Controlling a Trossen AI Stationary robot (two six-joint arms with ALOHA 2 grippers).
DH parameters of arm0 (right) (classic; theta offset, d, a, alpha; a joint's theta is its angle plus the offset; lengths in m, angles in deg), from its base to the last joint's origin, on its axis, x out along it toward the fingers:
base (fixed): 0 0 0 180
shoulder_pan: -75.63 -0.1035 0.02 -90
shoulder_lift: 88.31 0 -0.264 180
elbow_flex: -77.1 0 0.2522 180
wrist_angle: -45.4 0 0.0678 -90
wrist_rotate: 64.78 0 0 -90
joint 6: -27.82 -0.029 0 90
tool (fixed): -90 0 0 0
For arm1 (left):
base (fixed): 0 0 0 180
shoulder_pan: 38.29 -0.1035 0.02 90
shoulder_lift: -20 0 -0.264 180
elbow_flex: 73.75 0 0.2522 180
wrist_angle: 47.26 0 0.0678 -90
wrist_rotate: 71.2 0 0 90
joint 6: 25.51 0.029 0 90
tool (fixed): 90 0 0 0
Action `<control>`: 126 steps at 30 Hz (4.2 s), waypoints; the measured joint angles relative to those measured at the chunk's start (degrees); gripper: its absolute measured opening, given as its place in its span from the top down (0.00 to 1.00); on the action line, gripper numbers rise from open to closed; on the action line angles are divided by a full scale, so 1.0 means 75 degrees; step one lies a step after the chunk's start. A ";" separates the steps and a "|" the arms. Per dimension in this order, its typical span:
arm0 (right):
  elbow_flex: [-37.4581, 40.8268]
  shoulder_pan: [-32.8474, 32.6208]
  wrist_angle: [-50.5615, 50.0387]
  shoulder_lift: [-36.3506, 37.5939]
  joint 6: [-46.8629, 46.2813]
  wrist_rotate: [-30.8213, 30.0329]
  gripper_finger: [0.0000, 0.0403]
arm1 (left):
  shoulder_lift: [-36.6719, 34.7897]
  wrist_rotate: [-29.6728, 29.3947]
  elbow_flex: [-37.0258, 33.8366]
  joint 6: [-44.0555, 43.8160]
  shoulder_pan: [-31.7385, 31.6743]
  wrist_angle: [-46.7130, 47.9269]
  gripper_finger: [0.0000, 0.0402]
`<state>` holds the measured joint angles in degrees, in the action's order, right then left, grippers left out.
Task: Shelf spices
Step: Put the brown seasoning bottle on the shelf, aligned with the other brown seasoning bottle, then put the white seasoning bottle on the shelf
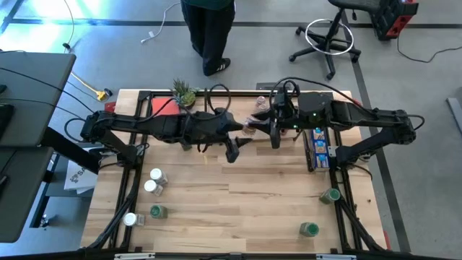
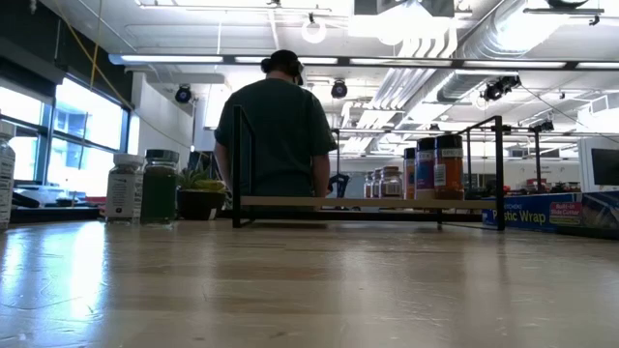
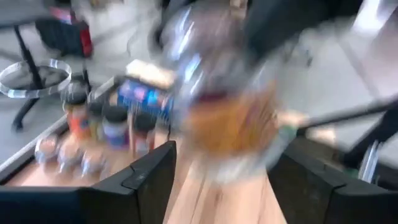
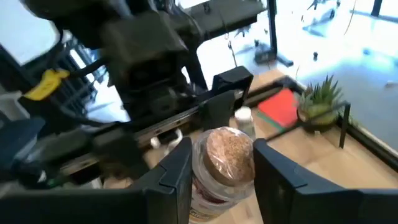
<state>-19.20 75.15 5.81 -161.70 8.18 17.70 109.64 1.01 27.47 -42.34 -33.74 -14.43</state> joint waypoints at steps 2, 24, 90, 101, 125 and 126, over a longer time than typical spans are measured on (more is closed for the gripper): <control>-0.0275 0.0160 -0.0498 0.0027 0.0018 -0.0010 0.71 | -0.0102 0.0013 -0.0012 -0.0166 -0.0020 0.0495 0.39; 0.2216 0.1532 -0.0534 0.0047 0.0951 0.0682 0.71 | -0.0894 0.0655 -0.0928 -0.3912 -0.0689 0.5776 0.47; 0.4630 0.2060 0.0626 -0.1087 0.1355 -0.2064 0.58 | -0.0902 0.1152 -0.0656 -0.1724 -0.1940 0.5170 0.90; 0.4630 0.2060 0.0630 -0.1087 0.1419 -0.2009 0.56 | -0.0902 0.1098 -0.0656 -0.1724 -0.1940 0.5170 0.90; 0.4077 0.2060 -0.0445 0.0790 0.1448 -0.1187 0.43 | -0.0902 0.1095 -0.0662 -0.1804 -0.1934 0.5121 0.90; 0.3890 0.2059 -0.0782 0.0868 0.1477 -0.1190 0.43 | -0.0902 0.1097 -0.0662 -0.1815 -0.1932 0.5101 0.90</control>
<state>9.97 90.59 -0.05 -155.19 19.25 8.77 102.87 9.24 22.51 -55.95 -48.23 23.83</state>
